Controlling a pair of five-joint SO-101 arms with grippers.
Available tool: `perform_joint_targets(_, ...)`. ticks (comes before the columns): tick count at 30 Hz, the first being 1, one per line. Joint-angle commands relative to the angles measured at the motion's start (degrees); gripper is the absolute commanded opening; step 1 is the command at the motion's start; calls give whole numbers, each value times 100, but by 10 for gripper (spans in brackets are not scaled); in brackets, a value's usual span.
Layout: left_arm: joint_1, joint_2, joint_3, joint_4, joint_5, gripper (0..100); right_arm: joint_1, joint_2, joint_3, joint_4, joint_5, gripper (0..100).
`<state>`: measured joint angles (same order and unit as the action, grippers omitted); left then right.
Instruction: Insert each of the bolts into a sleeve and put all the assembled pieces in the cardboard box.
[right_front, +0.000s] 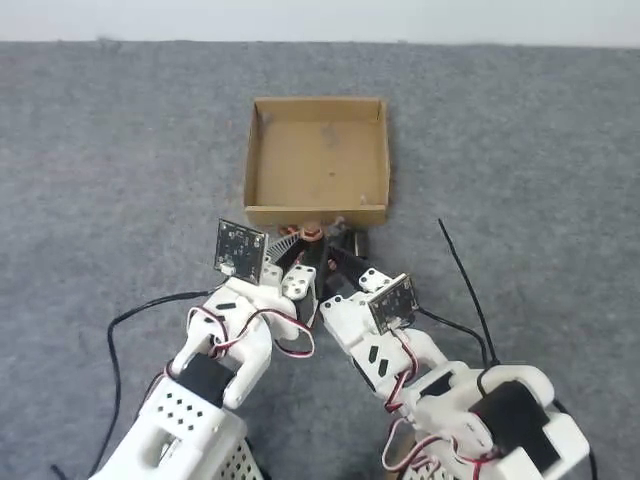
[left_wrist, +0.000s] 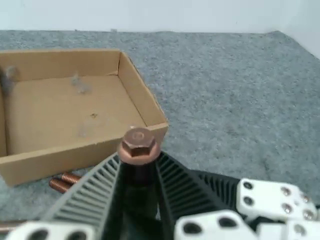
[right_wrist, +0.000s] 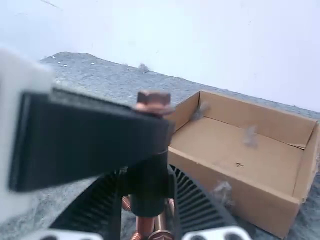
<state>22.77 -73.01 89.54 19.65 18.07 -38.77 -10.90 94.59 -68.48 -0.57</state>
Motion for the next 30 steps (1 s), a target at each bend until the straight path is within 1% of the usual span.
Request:
perform_joint_targets(1, 9, 9, 31, 18, -70, 12, 215, -347, 62, -57, -18, 6)
perform_joint_targets(13, 9, 9, 110, 9, -70, 15, 215, -347, 62, -40, -18, 6)
perform_joint_targets(15, 0, 9, 92, 0, -70, 46, 215, -347, 62, -31, -18, 6)
perform_joint_targets(19, -229, 9, 84, 0, -53, 161, 215, -347, 53, -22, -18, 6)
perform_joint_targets(21, -308, 9, 84, 0, -44, 197, 215, -347, 53, -22, -18, 6)
perform_joint_targets(30, -281, -79, 75, 9, -44, 210, 224, -347, 44, -22, -18, 6)
